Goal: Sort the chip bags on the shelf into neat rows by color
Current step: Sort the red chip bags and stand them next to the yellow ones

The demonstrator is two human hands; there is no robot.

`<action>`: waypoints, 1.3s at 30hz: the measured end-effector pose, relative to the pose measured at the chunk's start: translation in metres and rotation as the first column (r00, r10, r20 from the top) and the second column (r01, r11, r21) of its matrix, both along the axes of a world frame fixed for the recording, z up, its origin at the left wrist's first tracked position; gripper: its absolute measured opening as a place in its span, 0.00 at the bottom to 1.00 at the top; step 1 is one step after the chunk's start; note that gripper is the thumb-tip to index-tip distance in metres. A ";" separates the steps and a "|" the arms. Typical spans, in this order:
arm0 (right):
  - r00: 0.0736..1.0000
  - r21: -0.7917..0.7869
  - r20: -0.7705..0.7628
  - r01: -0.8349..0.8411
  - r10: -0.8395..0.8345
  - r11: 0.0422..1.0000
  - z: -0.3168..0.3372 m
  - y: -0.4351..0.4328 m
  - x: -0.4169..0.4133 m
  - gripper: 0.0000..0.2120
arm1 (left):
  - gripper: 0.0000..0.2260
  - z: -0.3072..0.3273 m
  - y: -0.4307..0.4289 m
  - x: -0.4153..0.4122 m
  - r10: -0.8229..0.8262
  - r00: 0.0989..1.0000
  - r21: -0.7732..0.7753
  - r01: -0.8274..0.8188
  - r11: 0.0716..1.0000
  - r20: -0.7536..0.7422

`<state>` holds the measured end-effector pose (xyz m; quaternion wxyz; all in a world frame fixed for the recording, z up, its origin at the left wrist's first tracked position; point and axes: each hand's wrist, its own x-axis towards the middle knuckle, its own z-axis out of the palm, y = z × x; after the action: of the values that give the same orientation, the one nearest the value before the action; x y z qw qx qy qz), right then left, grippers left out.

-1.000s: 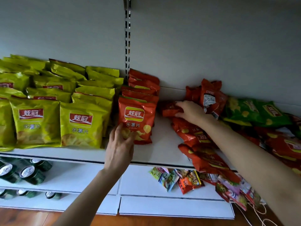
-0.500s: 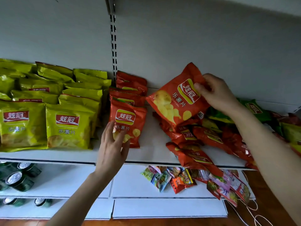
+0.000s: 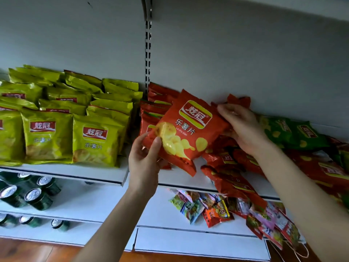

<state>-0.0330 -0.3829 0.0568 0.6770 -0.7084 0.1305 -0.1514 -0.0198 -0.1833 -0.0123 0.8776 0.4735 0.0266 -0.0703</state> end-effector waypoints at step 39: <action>0.984 -0.620 -0.173 -0.148 0.050 0.771 -0.079 0.062 0.069 0.24 | 0.14 -0.116 0.009 0.056 -0.400 0.685 0.793 -0.511 0.332 0.609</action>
<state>0.0357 -0.3214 -0.0220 0.3966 -0.9089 0.0841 -0.0979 0.0363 -0.1741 -0.1285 0.3668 0.8710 -0.2688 0.1861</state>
